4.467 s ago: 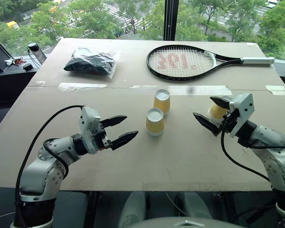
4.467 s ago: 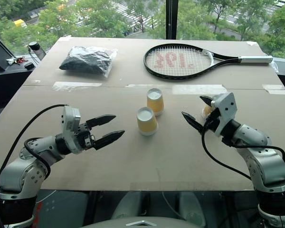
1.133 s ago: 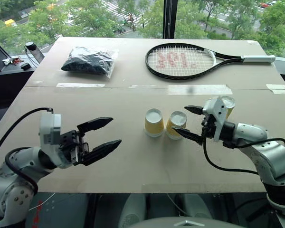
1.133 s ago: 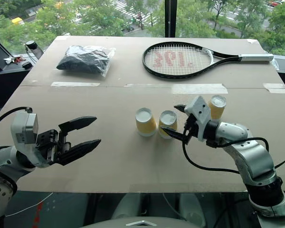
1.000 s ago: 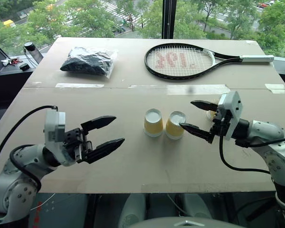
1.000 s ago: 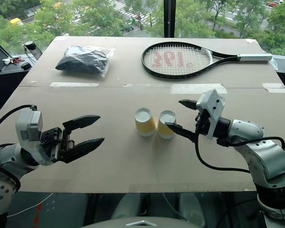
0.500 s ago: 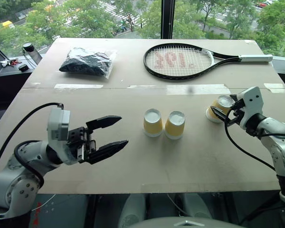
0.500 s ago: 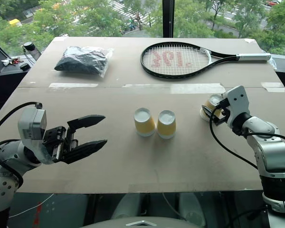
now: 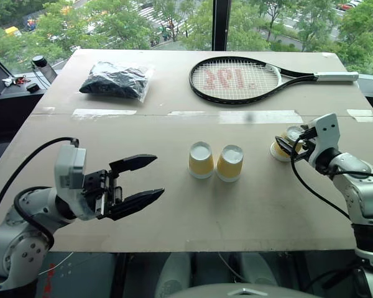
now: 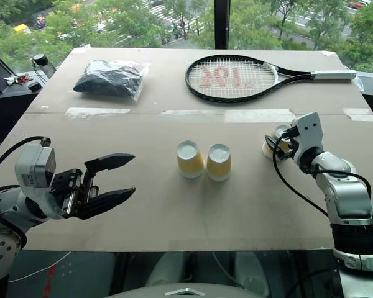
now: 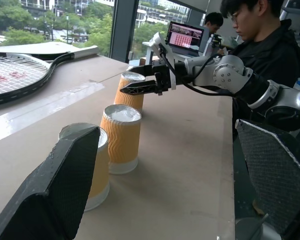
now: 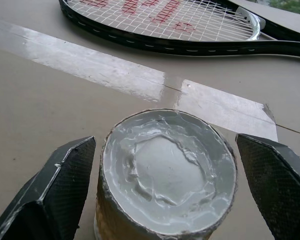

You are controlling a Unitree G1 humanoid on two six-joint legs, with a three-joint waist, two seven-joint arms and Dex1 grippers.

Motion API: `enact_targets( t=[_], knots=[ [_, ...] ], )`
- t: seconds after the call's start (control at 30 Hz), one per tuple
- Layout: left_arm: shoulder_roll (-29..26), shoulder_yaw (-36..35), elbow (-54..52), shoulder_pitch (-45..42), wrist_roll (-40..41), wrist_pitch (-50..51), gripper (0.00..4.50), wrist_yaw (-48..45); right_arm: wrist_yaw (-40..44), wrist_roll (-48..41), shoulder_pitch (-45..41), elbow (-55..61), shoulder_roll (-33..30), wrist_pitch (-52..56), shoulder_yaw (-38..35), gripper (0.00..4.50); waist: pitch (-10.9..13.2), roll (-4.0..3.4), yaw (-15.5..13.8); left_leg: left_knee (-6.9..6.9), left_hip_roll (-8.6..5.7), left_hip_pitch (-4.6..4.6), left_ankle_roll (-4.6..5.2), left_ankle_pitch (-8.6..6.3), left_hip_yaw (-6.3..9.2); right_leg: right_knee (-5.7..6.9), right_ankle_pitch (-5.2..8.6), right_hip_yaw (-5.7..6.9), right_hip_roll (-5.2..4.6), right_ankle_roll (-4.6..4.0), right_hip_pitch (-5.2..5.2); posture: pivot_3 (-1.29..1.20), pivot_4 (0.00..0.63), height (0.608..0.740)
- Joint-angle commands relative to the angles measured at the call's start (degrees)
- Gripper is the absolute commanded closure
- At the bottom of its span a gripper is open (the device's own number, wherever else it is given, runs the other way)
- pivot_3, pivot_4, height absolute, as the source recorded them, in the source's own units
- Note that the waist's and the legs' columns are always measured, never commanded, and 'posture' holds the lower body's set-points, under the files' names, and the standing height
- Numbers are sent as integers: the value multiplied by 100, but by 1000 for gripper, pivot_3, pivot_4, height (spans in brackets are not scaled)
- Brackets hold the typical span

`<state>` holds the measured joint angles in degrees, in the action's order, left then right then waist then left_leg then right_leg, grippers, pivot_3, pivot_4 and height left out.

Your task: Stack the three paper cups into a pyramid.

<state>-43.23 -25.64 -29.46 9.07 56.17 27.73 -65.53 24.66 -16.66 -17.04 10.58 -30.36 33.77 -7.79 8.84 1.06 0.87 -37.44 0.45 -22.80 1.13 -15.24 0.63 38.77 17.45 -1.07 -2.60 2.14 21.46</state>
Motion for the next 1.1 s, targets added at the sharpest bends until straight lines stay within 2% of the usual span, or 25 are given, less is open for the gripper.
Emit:
enact_targets(
  t=[0.03,0.17,0.27,0.3,0.33,0.43,0.53,0.77,0.9,1.1],
  knots=[
    [6,-202,-43,76,13,-180,0,-123,7,8,-87,210,-45,-81,-96,587,0,0,0,0,0,0,0,0,0,-1,0,0,0,0,0,0,150,740],
    [35,-236,96,179,-58,-303,0,-298,-14,112,-79,80,-58,-129,-63,587,0,0,-1,0,0,0,0,0,-1,-1,0,0,0,0,0,0,150,740],
    [44,-276,216,256,-104,-406,0,-451,4,108,-97,87,-45,-142,-74,1356,0,0,-1,0,0,0,0,0,0,-1,0,0,1,0,0,0,150,740],
    [47,-289,260,283,-121,-444,0,-504,12,101,-102,97,-46,-143,-78,1903,0,0,0,0,0,0,0,0,-1,-1,0,0,0,0,0,0,150,740],
    [62,-320,365,352,-162,-526,0,-617,76,54,-117,186,-73,-140,-83,2072,0,0,0,0,0,0,0,0,0,0,0,0,0,0,0,0,150,740],
    [106,-365,558,489,-241,-681,0,-819,297,-151,-198,430,-116,-97,-96,2072,0,-1,9,0,0,0,1,0,-2,-1,0,-1,0,0,1,0,150,740],
    [143,-396,652,582,-264,-741,0,-866,755,-841,-540,987,-95,219,-61,2072,5,-7,28,1,2,0,1,-1,-4,0,0,-4,1,0,4,0,150,740],
    [172,-418,748,680,-343,-843,0,-923,1301,-1903,-1884,1492,-191,1249,341,2072,2,-2,-2,1,7,-3,2,-1,5,-2,0,7,-3,0,4,0,150,740],
    [232,-507,631,709,-228,-812,0,-793,1704,-2015,-2539,1428,-341,1666,956,2072,0,1,-1,1,4,-7,2,-1,2,-4,0,5,-9,0,7,0,150,740],
    [263,-865,642,594,106,-630,0,-361,1903,-1818,-2715,1211,-327,1573,1434,2072,0,1,5,2,4,-10,2,-1,10,-5,0,12,-11,-1,8,0,150,740]
  ],
)
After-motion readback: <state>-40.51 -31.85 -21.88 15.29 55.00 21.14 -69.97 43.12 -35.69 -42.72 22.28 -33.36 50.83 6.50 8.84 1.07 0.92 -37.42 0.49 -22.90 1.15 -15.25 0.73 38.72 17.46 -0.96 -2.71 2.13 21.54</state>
